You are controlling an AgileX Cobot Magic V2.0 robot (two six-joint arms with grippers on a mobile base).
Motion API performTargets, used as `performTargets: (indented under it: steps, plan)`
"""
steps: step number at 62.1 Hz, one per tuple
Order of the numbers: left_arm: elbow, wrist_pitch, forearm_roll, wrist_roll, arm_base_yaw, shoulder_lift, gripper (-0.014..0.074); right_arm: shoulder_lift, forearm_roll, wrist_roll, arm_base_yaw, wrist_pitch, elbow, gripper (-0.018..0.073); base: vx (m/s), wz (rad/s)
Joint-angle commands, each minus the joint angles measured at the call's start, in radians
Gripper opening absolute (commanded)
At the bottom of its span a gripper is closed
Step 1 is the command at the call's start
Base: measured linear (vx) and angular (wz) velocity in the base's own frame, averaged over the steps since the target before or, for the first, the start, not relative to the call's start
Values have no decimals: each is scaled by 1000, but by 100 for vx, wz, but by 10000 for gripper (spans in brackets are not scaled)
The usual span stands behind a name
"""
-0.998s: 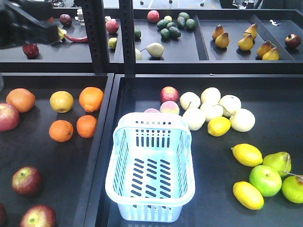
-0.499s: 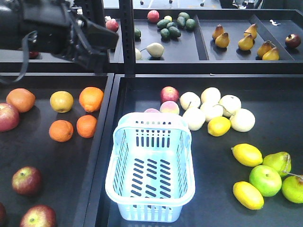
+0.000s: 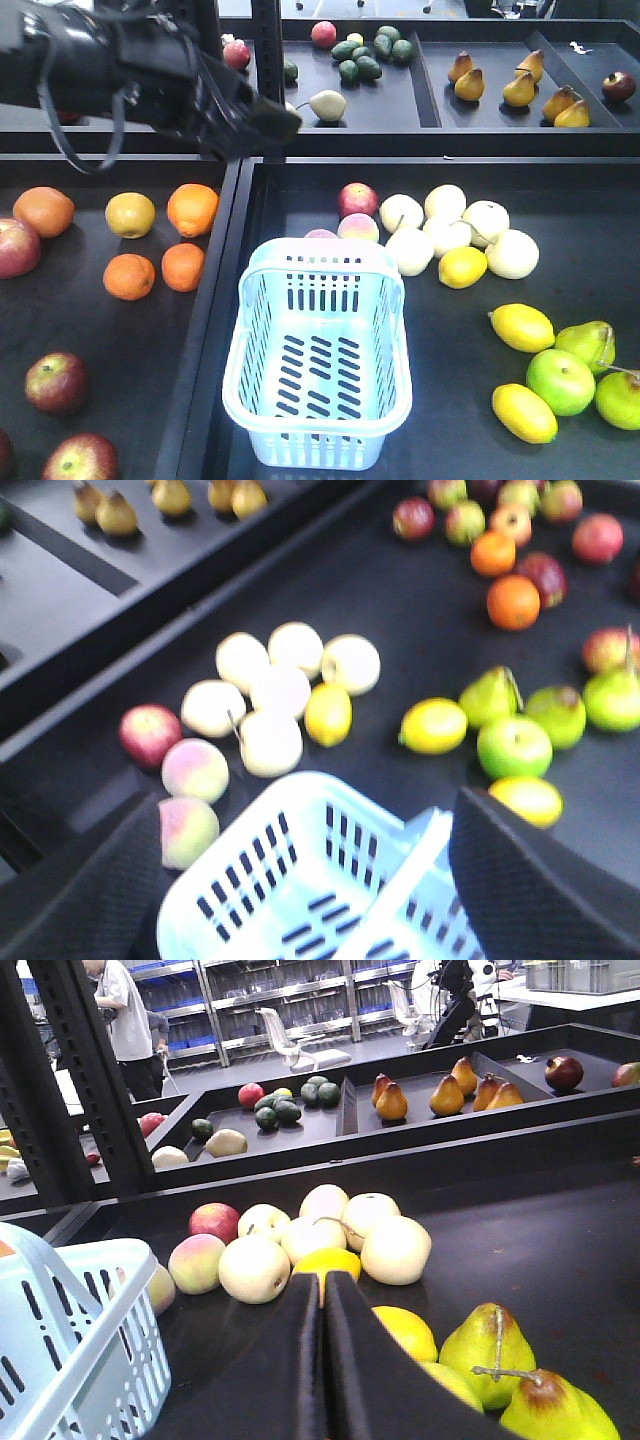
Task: Pick three apples into basket with both arms
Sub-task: 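Move the left gripper over the light-blue basket handle, then lower the left gripper and close it around the basket handle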
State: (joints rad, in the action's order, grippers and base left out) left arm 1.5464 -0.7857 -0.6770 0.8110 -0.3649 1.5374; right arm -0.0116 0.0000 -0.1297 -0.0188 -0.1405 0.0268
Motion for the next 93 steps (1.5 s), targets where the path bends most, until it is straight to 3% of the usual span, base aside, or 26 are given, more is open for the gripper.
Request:
performTargets:
  steps: [1, 16, 27, 74, 93]
  plan:
    - [33, -10, -42, 58, -6, 4, 563, -11, -7, 8, -4, 76, 13, -5, 0, 0]
    - [33, -49, -43, 228, -6, 114, 533, -11, -7, 8, -4, 76, 13, -5, 0, 0]
    - [33, -94, -42, 230, -6, 172, 533, -11, -7, 8, -4, 76, 13, -5, 0, 0]
    - [33, -93, -43, 281, -6, 218, 533, -11, -7, 8, -4, 76, 13, -5, 0, 0]
    - [33, -92, -43, 290, -62, 265, 533, -11, -7, 8, -4, 76, 13, -5, 0, 0]
